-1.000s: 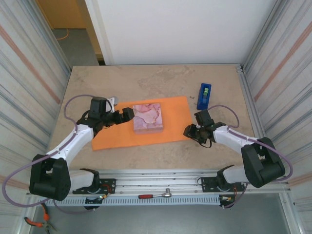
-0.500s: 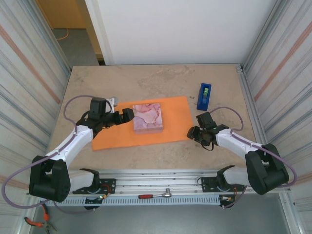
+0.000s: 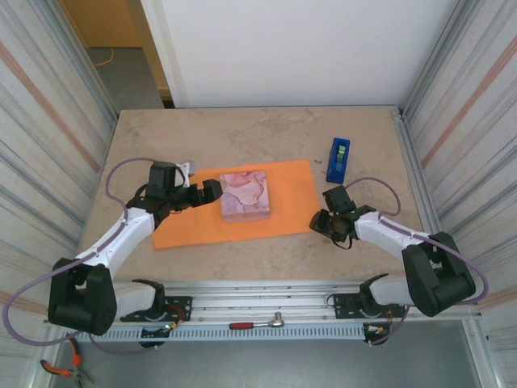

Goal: Wrap the gift box in paper
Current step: First fold the wrapping paper around the gift box.

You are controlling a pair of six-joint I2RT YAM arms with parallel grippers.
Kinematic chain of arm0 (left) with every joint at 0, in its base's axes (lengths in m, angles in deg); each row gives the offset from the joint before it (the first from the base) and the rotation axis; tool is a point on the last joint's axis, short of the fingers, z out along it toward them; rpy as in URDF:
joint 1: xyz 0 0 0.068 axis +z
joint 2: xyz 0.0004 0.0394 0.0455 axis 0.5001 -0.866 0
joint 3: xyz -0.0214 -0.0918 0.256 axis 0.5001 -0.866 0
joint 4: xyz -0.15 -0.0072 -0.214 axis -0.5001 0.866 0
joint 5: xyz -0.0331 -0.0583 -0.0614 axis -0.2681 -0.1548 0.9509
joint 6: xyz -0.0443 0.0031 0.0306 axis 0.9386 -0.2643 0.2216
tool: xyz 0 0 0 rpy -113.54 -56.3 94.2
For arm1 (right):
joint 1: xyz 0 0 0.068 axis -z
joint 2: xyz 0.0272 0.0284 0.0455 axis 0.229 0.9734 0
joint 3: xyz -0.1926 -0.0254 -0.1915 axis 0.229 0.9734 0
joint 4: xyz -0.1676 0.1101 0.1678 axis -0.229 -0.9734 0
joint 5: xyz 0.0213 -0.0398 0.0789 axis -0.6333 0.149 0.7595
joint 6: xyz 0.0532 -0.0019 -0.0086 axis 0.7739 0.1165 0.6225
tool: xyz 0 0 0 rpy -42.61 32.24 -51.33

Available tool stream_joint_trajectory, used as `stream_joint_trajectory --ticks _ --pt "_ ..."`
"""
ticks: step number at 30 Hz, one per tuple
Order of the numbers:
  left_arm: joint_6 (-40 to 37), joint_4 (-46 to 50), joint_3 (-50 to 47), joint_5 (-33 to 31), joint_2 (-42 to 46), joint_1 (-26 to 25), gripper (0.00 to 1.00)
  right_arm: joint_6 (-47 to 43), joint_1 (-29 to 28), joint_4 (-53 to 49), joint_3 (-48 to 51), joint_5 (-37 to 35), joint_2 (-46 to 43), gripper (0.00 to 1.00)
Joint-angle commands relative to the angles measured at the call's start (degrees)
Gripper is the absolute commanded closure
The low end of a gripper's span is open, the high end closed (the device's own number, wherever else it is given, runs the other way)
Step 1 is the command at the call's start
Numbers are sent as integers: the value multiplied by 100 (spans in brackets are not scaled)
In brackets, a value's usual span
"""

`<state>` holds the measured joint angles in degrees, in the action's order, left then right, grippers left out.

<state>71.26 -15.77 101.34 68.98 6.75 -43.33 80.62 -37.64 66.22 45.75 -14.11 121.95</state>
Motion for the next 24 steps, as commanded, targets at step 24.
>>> stream_joint_trajectory --ticks 24 --pt "-2 -119 -63 235 -6 67 1 308 11 1203 -254 443 507 51"
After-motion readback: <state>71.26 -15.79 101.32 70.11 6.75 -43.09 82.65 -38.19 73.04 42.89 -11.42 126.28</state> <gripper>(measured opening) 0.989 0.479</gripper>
